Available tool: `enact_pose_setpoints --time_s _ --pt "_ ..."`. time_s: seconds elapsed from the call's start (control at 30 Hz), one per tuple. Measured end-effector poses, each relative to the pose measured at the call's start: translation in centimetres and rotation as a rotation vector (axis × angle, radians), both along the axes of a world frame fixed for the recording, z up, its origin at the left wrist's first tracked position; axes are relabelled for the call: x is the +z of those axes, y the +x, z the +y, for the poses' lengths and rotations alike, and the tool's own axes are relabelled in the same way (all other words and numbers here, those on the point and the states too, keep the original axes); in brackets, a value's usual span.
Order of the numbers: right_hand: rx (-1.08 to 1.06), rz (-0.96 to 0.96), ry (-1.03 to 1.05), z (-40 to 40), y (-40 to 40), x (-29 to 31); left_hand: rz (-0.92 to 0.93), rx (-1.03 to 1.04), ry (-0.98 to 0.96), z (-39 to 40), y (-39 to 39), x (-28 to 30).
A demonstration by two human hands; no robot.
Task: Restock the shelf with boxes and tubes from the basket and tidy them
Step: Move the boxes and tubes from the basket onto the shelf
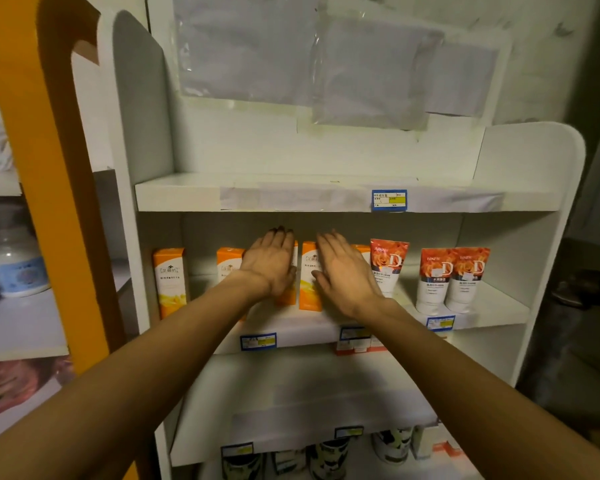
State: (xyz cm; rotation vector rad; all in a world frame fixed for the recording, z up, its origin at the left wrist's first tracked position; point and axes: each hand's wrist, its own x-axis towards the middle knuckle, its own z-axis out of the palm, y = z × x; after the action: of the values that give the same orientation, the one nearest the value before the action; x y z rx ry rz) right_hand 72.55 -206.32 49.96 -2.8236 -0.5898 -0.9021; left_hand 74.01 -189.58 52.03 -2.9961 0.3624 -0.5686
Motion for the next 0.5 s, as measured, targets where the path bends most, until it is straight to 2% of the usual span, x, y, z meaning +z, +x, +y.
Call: enact_pose_setpoints --time_s 0.13,0.3,0.5 --pt "-0.045 0.003 -0.114 -1.5 -1.7 -0.1 0.018 0.011 0.035 0.0 -1.7 -0.3" --pt "-0.085 0.060 -0.133 -3.0 -3.9 -0.6 -0.017 -0.010 0.100 -0.5 -4.1 -0.2" --pt "-0.104 0.120 -0.153 -5.8 -8.1 -2.7 0.001 -0.045 0.067 -1.7 -6.7 -1.6"
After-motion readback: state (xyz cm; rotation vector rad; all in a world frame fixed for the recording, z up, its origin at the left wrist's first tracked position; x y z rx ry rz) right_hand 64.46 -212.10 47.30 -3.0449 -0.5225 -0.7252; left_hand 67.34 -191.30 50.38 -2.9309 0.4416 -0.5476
